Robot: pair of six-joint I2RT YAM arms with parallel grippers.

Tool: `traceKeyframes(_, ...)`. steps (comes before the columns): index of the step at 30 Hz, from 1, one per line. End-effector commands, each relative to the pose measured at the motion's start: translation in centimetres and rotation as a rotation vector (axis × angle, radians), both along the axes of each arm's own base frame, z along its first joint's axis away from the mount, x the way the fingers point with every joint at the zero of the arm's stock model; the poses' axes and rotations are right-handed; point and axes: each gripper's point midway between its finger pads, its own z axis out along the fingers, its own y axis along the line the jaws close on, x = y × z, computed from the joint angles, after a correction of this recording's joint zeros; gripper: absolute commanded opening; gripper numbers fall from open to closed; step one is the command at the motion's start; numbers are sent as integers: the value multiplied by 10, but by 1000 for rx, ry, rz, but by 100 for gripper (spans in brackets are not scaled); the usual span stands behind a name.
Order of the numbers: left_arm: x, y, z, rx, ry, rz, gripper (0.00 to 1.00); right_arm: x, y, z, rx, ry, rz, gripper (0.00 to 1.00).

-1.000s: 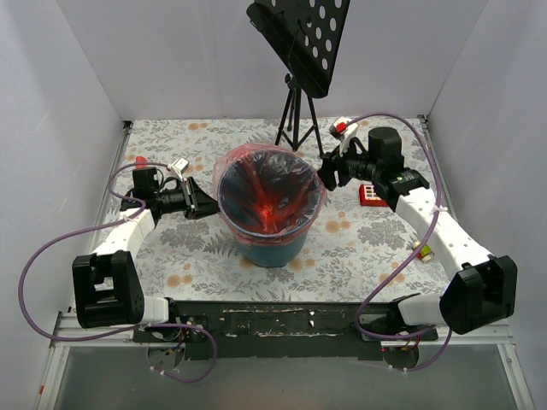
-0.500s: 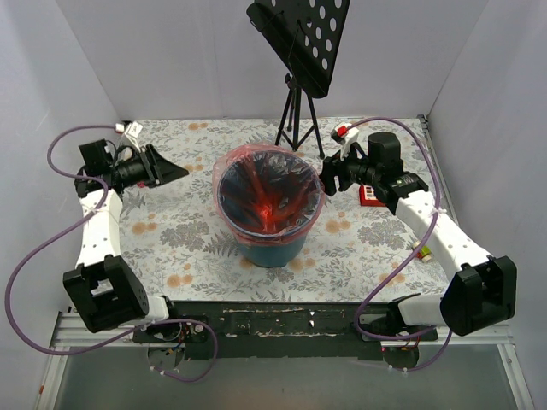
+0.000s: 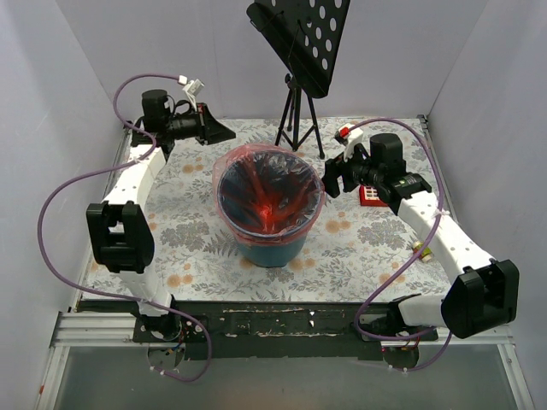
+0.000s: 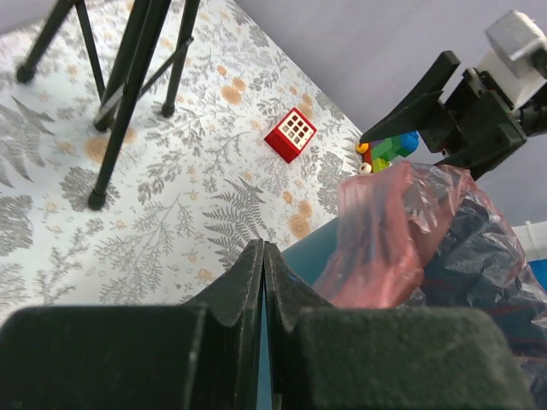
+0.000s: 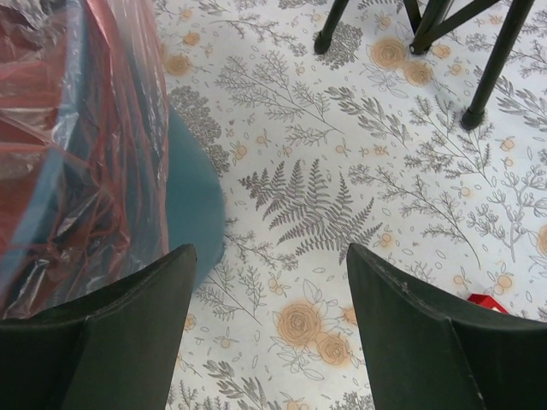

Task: Put the trash bags into the trash bin
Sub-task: Adjust the trash bag in the trash bin, then reset both arms

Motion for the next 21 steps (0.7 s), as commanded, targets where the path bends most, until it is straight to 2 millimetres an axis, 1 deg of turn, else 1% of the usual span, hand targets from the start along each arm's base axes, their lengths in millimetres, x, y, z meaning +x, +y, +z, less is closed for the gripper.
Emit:
traceKeyframes(1, -1, -18, 17, -19, -50, -30, 0, 2, -14, 31, -18, -90, -40, 80)
traceKeyframes(2, -3, -20, 17, -29, -44, -23, 0, 2, -16, 30, -23, -89, -46, 80)
traceKeyframes(4, 3, -20, 28, -52, -86, 42, 0, 1, -20, 30, -27, -88, -57, 80)
traceKeyframes(6, 13, -13, 48, -75, -145, 153, 0, 1, -23, 27, -30, -81, -61, 80)
traceKeyframes(7, 14, -11, 62, -97, -186, 180, 0, 1, -24, 26, -31, -80, -64, 80)
traceKeyframes(9, 10, -13, 86, -138, -228, 168, 0, 0, -25, 25, -34, -77, -65, 80)
traceKeyframes(11, 1, -23, 100, -156, -229, 104, 0, 0, -26, 24, -39, -77, -67, 81)
traceKeyframes(13, -11, -36, 97, -158, -213, 31, 0, 0, -28, 22, -41, -71, -70, 81)
traceKeyframes(16, -29, -49, 77, -149, -157, -66, 0, 1, -29, 23, -40, -73, -77, 80)
traceKeyframes(18, -36, -53, 64, -143, -121, -91, 0, 1, -31, 23, -44, -76, -81, 81)
traceKeyframes(21, -38, -56, 41, -113, -70, -104, 0, 2, -34, 24, -48, -82, -91, 81)
